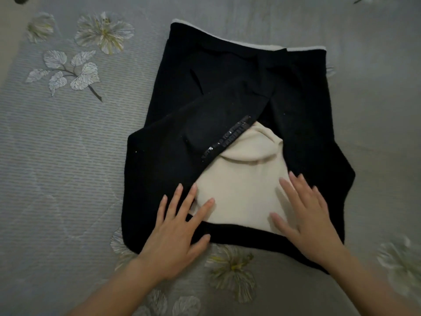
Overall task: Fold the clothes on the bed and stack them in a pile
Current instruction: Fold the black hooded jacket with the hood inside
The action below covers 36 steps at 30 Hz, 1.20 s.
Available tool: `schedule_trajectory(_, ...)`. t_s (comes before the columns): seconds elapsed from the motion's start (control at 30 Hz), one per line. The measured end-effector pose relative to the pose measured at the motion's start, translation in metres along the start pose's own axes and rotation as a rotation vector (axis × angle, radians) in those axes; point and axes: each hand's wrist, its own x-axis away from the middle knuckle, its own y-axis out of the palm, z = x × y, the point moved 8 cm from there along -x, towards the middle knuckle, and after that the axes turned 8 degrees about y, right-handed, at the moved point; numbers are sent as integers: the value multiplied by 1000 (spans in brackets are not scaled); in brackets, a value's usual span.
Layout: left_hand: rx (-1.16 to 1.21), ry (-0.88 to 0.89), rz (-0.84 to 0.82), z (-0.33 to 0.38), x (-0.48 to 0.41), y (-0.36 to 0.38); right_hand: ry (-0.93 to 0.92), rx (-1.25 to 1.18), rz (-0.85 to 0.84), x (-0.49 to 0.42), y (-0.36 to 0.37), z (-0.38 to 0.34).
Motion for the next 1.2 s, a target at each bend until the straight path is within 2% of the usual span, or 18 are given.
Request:
schedule_trajectory(0.1,-108,-6,-161,7,2,25,121,140,-188,58,35,51)
schedule_trajectory(0.17,-216,-34,-214,8,-5,32,130,235,-243,74,52,71)
schedule_trajectory(0.23,-346,-44,-205,14,-14,32,124,286,-261,75,61,78)
schedule_trajectory(0.33,-427,-93,-171,18,-27,31,97,215,-216,59,61,70)
schedule_trajectory(0.47,-348,-162,-257,13,-33,31,97,192,-225,39,67,64)
schedule_trajectory(0.57,-219,-194,-305,16,-37,18,144,16,-213,30,58,66)
schedule_trajectory(0.63,-62,-201,-259,23,-39,2,118,-75,-252,28,49,69)
schedule_trajectory(0.73,71,-183,-293,42,-31,-13,94,-112,-394,34,34,77)
schedule_trajectory(0.9,176,-160,-597,86,15,9,63,-127,-756,91,30,78)
schedule_trajectory(1.07,287,-241,-933,111,65,37,162,-32,-1144,152,36,78)
schedule_trajectory(1.13,298,-241,-1010,115,72,36,161,19,-1187,155,29,75)
schedule_trajectory(1.2,309,-196,-973,112,61,21,129,49,-1117,139,13,71)
